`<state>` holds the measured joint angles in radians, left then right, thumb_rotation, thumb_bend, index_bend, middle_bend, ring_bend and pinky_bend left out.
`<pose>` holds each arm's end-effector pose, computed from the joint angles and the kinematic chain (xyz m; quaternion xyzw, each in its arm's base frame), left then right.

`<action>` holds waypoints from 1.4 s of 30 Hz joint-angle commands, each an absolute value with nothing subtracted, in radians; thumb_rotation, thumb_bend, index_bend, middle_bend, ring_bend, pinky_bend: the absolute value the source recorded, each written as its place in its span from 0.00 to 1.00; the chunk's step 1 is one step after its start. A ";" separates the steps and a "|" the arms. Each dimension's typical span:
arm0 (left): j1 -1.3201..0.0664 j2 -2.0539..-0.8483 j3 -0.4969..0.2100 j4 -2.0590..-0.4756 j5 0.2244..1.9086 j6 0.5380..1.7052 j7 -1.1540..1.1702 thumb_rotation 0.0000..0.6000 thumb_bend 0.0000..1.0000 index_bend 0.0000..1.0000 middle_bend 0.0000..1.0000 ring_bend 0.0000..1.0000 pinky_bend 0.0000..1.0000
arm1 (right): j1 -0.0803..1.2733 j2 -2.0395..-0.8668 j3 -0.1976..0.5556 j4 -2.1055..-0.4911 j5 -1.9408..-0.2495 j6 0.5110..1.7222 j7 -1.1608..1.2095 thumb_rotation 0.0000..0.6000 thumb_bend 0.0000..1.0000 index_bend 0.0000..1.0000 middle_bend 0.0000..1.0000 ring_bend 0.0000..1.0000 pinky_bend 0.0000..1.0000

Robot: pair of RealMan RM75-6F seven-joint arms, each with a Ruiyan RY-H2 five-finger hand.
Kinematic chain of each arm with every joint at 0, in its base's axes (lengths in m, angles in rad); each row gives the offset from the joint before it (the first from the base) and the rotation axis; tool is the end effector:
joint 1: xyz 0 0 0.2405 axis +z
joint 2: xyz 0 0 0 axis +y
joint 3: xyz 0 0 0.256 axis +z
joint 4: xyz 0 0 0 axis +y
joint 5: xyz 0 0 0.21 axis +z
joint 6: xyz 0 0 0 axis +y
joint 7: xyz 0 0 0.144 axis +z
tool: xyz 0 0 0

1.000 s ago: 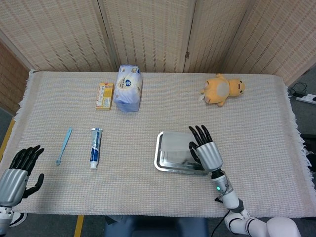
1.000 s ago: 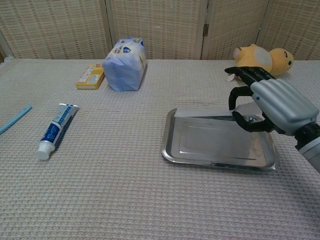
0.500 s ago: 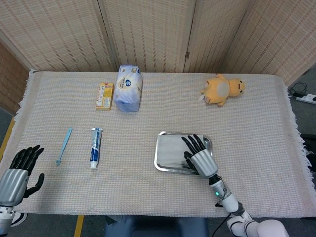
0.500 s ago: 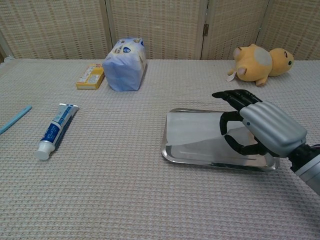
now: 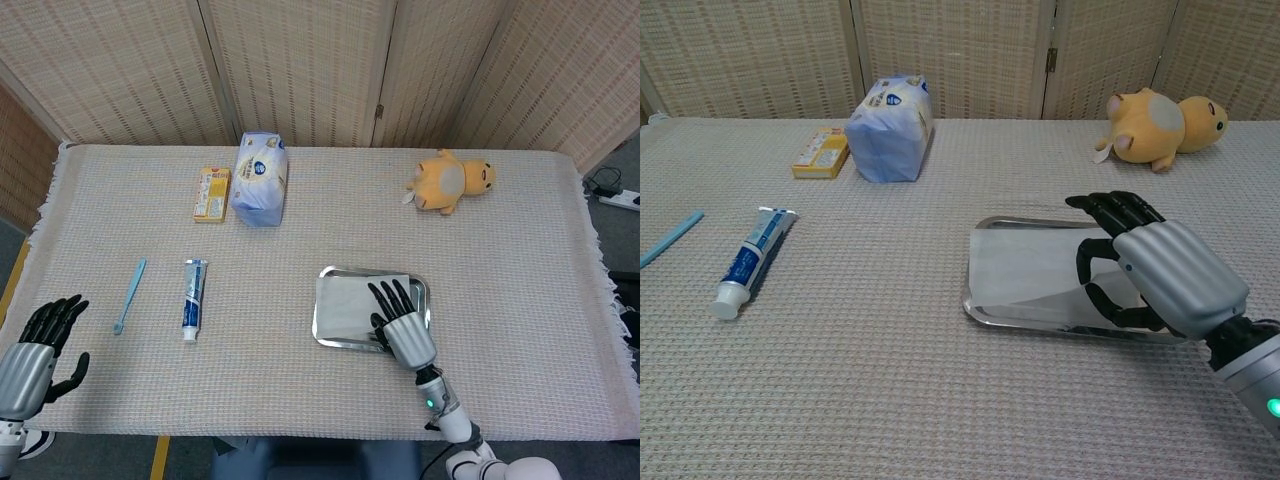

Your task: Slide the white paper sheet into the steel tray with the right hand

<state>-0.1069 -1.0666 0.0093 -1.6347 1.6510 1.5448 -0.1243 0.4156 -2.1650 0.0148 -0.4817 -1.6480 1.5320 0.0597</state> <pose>-0.2886 0.1733 0.1647 -0.6238 -0.3791 -0.4455 0.5183 -0.2213 -0.2562 -0.0960 0.6860 -0.2421 0.4903 0.4800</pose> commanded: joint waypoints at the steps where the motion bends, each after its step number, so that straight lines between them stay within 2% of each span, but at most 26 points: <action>1: -0.105 -1.060 0.014 -1.634 1.662 1.553 -0.140 1.00 0.58 0.00 0.08 0.00 0.10 | 0.394 -2.189 0.039 -0.509 -1.621 1.552 0.005 1.00 0.54 0.60 0.09 0.00 0.00; 11: -0.097 -1.043 0.026 -1.632 1.698 1.581 -0.176 1.00 0.58 0.00 0.08 0.00 0.10 | 0.333 -2.200 0.058 -0.642 -1.579 1.572 -0.216 1.00 0.54 0.60 0.10 0.00 0.00; 28: -0.090 -1.044 0.022 -1.633 1.688 1.588 -0.163 1.00 0.58 0.00 0.08 0.00 0.11 | 0.342 -2.206 0.059 -0.703 -1.575 1.511 -0.255 1.00 0.54 0.59 0.10 0.00 0.00; 29: -0.090 -1.044 0.022 -1.633 1.688 1.588 -0.162 1.00 0.58 0.00 0.08 0.00 0.11 | 0.342 -2.204 0.057 -0.703 -1.577 1.510 -0.254 1.00 0.54 0.57 0.10 0.00 0.00; 34: -0.090 -1.045 0.021 -1.632 1.685 1.585 -0.159 1.00 0.59 0.00 0.08 0.00 0.11 | 0.343 -2.179 0.048 -0.720 -1.594 1.524 -0.233 1.00 0.54 0.26 0.01 0.00 0.00; 37: -0.090 -1.045 0.021 -1.633 1.686 1.586 -0.155 1.00 0.59 0.00 0.08 0.00 0.11 | 0.342 -2.162 0.043 -0.742 -1.601 1.524 -0.244 1.00 0.54 0.11 0.00 0.00 0.00; 42: -0.090 -1.046 0.021 -1.634 1.686 1.584 -0.150 1.00 0.59 0.00 0.08 0.00 0.11 | 0.339 -2.127 0.044 -0.807 -1.586 1.485 -0.291 1.00 0.54 0.00 0.00 0.00 0.00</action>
<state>-0.0899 -1.0460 0.0209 -1.6339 1.6863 1.5840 -0.1500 0.3399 -2.1417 0.0434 -0.7843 -1.5923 1.5003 -0.2745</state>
